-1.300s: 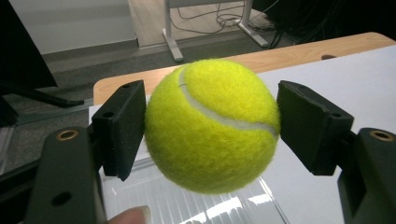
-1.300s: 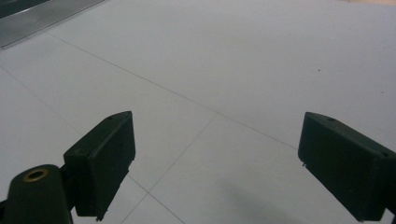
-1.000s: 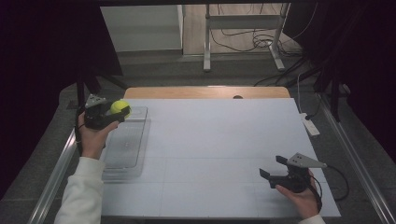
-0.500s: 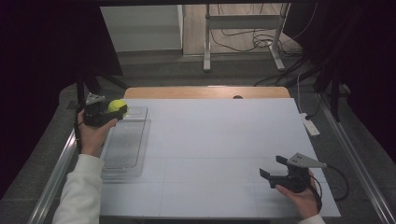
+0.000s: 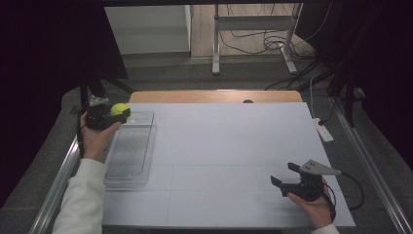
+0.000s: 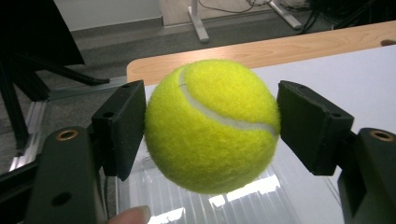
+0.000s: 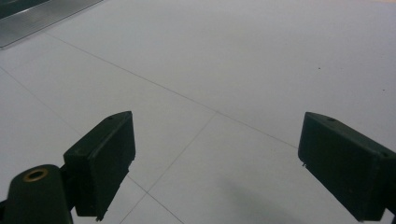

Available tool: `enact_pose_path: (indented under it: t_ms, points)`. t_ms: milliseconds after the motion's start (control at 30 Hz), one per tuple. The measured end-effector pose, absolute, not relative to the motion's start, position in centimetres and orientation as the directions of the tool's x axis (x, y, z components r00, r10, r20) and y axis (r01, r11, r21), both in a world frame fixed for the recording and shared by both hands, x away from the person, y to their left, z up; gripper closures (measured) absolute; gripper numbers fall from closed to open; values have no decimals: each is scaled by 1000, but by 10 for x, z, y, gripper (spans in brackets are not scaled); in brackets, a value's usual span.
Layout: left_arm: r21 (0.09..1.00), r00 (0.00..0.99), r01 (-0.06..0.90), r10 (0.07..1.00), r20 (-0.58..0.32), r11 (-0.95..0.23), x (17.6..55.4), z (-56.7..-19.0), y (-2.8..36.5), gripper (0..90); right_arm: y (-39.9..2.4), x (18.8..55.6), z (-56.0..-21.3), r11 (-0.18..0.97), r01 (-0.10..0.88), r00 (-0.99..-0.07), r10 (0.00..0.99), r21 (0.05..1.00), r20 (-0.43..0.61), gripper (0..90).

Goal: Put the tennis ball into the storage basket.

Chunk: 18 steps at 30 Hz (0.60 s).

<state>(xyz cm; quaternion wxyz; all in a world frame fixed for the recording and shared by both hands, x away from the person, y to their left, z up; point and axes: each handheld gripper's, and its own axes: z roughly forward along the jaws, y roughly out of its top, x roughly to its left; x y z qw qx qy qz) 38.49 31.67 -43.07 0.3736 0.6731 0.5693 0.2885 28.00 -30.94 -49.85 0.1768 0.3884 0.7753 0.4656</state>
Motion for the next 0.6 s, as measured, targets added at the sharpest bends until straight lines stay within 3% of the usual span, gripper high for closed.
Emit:
enact_pose_path:
  t_ms: [600]
  points:
    - [808,166,585,986,-33,-72,393,-439,324,273,-309,280,-499,267,439,-634,769,858,85,110]
